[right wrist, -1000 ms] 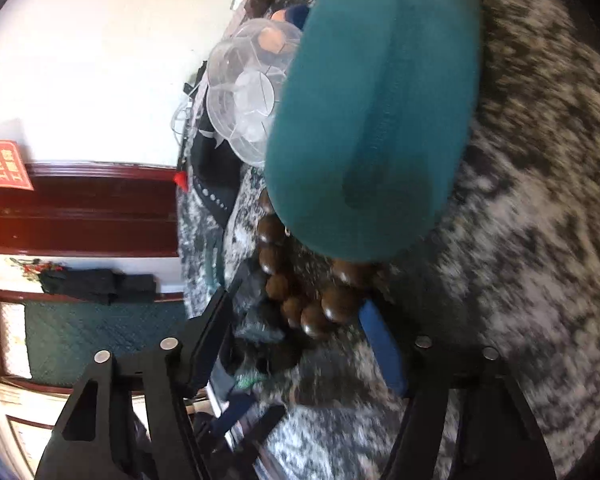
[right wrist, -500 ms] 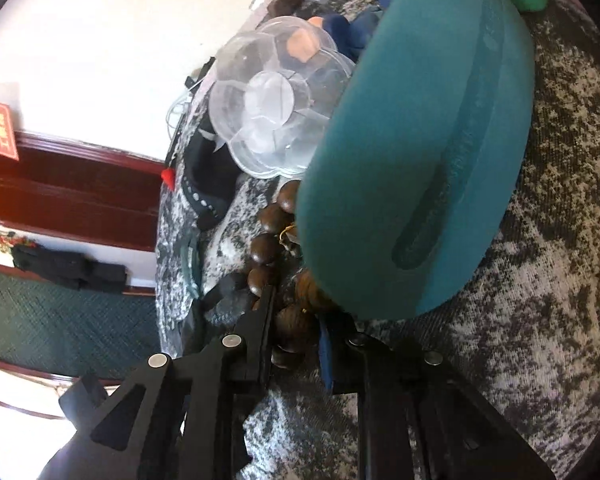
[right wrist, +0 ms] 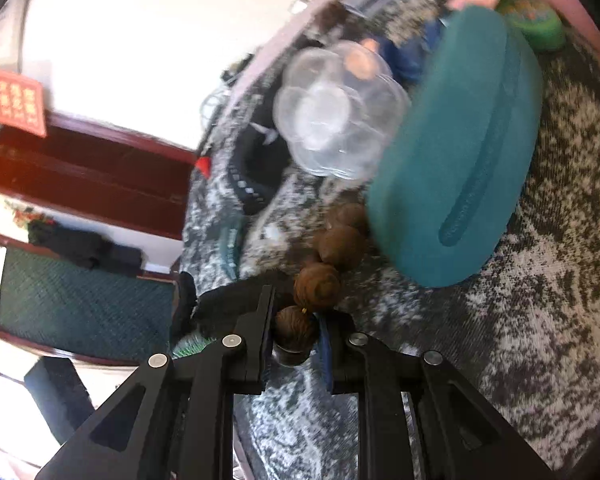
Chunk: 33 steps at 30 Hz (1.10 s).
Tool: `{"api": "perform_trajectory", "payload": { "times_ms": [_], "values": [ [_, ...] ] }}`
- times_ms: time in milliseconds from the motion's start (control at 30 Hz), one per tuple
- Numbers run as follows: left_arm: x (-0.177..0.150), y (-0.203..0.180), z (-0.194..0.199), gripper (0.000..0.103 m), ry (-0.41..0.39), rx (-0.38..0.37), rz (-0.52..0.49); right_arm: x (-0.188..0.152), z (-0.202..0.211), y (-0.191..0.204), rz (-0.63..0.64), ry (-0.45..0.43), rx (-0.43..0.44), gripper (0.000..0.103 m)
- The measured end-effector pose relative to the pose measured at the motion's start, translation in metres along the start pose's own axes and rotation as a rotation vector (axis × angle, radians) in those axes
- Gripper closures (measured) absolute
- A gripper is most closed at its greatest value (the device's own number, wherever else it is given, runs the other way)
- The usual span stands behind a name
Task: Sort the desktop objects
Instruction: 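Grasp the black glove with the left tool while the right tool grasps the bead bracelet, then carry the glove with the left tool while the right tool carries the bracelet into the pink box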
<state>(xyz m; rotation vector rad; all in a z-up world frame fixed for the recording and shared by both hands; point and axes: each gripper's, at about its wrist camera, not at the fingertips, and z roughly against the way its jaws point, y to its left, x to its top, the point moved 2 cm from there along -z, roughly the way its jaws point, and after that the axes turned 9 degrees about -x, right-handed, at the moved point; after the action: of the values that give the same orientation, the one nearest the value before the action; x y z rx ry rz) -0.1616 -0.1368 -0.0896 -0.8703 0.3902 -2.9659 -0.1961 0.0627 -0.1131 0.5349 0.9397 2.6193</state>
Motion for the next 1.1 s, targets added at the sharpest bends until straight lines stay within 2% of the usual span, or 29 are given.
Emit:
{"api": "perform_trajectory", "payload": {
  "times_ms": [300,400,767,1100],
  "values": [
    [-0.005,-0.017,0.047,0.098,-0.072,-0.040,0.003,-0.015,0.036,0.023,0.110,-0.042,-0.001,0.083],
    [-0.005,-0.023,0.067,0.098,-0.115,-0.059,0.006,-0.020,0.056,0.031,0.160,-0.088,-0.024,0.083],
    [-0.002,-0.064,0.132,0.098,-0.252,-0.161,-0.029,-0.043,0.160,0.069,0.372,-0.381,-0.086,0.083],
    [-0.002,-0.130,0.161,0.098,-0.317,-0.245,-0.114,-0.062,0.262,0.075,0.496,-0.681,-0.213,0.083]
  ]
}}
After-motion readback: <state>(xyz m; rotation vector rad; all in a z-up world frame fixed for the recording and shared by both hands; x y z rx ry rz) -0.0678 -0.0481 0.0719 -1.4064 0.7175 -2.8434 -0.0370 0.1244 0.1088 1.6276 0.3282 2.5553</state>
